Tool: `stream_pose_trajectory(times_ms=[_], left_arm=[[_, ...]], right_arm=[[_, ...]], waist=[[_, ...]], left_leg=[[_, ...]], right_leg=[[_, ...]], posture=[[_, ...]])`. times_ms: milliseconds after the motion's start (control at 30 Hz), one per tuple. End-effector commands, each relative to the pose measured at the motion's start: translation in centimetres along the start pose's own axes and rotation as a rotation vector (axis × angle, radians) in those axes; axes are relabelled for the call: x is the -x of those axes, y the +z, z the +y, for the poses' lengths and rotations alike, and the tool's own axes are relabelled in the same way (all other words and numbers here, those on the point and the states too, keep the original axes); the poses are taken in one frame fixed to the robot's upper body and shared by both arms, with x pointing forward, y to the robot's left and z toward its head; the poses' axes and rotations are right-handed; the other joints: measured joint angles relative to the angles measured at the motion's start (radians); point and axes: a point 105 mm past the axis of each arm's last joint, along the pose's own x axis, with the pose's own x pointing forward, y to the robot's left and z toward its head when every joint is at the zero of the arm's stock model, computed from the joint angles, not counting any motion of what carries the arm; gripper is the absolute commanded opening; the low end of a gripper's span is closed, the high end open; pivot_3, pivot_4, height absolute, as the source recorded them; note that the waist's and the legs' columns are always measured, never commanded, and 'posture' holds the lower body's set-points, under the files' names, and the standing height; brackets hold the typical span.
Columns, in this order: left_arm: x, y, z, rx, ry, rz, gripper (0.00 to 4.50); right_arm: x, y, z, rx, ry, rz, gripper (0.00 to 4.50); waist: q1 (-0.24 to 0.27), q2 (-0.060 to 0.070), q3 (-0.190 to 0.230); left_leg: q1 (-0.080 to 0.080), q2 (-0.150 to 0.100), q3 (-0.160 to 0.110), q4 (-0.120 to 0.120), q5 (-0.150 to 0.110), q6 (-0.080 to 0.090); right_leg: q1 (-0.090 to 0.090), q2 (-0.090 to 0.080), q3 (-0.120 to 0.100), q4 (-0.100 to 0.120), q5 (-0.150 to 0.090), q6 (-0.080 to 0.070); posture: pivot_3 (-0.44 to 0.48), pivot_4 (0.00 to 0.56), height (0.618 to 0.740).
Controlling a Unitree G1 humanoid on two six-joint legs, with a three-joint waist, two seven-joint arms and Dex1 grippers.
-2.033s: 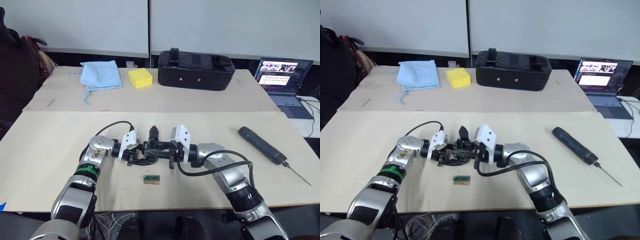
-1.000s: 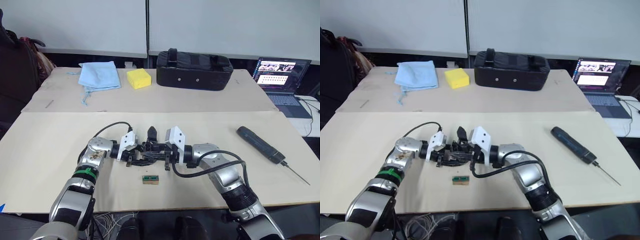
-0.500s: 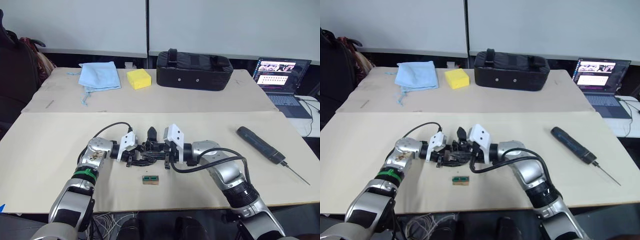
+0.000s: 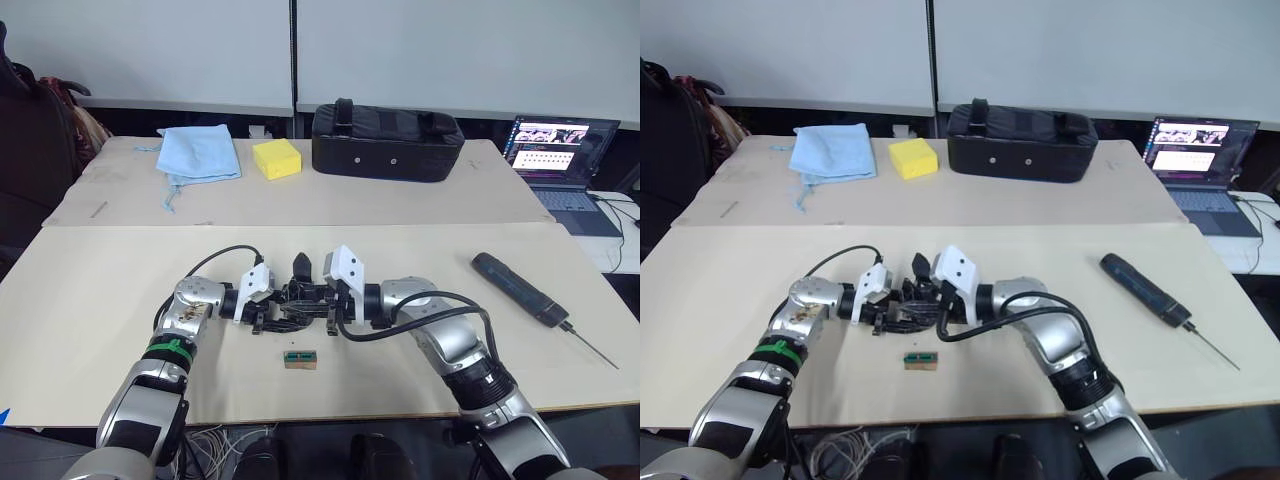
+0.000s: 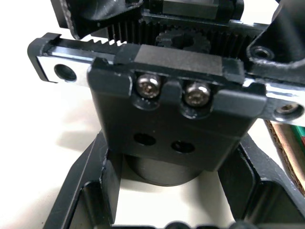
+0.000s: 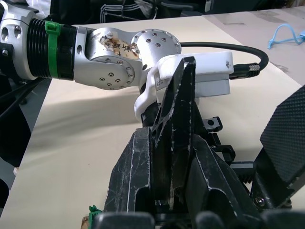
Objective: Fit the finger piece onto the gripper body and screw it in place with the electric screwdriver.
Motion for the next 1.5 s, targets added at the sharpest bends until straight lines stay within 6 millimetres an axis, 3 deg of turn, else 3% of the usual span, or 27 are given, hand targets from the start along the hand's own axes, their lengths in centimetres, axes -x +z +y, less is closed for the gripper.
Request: stream_pose_trajectory(times_ms=[33,367,433,733,1033,1133,1200,1333,1500], left_arm=[[-0.3,-0.7,-0.8,0.016,-0.037,0.021,2.29],[-0.2,-0.6,-0.7,0.016,-0.034,0.022,2.29],[-0.3,-0.5,-0.7,0.016,-0.033,0.018,2.29],[-0.5,-0.4,-0.6,0.018,-0.019,-0.002,2.29],[-0.4,-0.7,-0.7,0.033,-0.004,-0.011,2.29],[-0.2,-0.6,-0.4,0.035,0.024,-0.026,3.77],[0.2,-0.5,-0.2,0.048,0.049,-0.041,4.49],[2.8,-0.6,-0.1,0.058,0.099,-0.054,4.49],[8.0,-0.8,-0.7,0.076,0.156,-0.024,4.49]], right_arm=[[0.0,-0.9,-0.5,-0.002,-0.042,0.049,0.44],[0.0,0.5,-0.2,0.028,-0.005,-0.037,0.44],[0.1,1.6,-0.3,0.047,-0.010,-0.088,1.48],[1.0,4.9,-0.5,0.160,-0.017,-0.253,4.46],[2.6,7.5,0.5,0.183,0.049,-0.402,4.46],[3.4,8.5,0.5,0.201,0.046,-0.437,4.50],[4.2,9.2,0.3,0.216,0.027,-0.454,4.50],[7.0,9.7,-0.2,0.247,-0.045,-0.445,4.50],[12.3,8.1,-1.4,0.224,-0.256,-0.363,4.50]], waist=[[0.000,0.000,0.000],[-0.001,0.000,0.000],[0.000,0.000,0.000],[0.001,0.000,0.000],[0.002,0.000,0.000],[0.002,0.000,0.000],[0.002,0.000,0.000],[0.000,0.000,0.001],[0.000,0.000,0.001]], left_leg=[[0.000,0.000,0.000,0.000,0.000,0.000],[0.000,0.000,0.000,0.000,0.000,0.000],[0.000,0.000,0.000,0.000,0.000,0.000],[-0.002,0.000,0.000,0.000,0.000,0.001],[-0.002,0.000,0.000,0.000,0.000,0.001],[-0.002,0.000,0.000,0.000,0.000,0.000],[-0.002,0.000,0.000,0.000,0.000,0.000],[-0.002,0.000,-0.001,0.000,-0.001,-0.001],[-0.001,0.001,0.000,-0.005,-0.002,-0.003]], right_leg=[[0.000,0.000,0.000,0.000,0.000,0.000],[0.000,0.000,0.000,0.000,0.000,0.000],[-0.001,0.000,0.000,0.000,0.000,0.000],[-0.001,0.000,0.000,-0.001,-0.001,0.000],[-0.001,0.000,0.000,-0.001,-0.001,0.000],[-0.001,0.000,0.000,-0.001,-0.001,0.000],[-0.001,0.000,0.000,-0.001,-0.001,0.000],[-0.001,0.000,0.000,-0.001,-0.001,0.000],[-0.003,0.000,0.000,-0.001,-0.002,-0.003]], posture=[[0.000,0.150,0.740],[0.000,0.150,0.740],[0.000,0.150,0.740],[0.000,0.150,0.740],[0.000,0.150,0.740],[0.000,0.150,0.740],[0.000,0.150,0.740],[0.000,0.150,0.740],[0.000,0.150,0.740]])
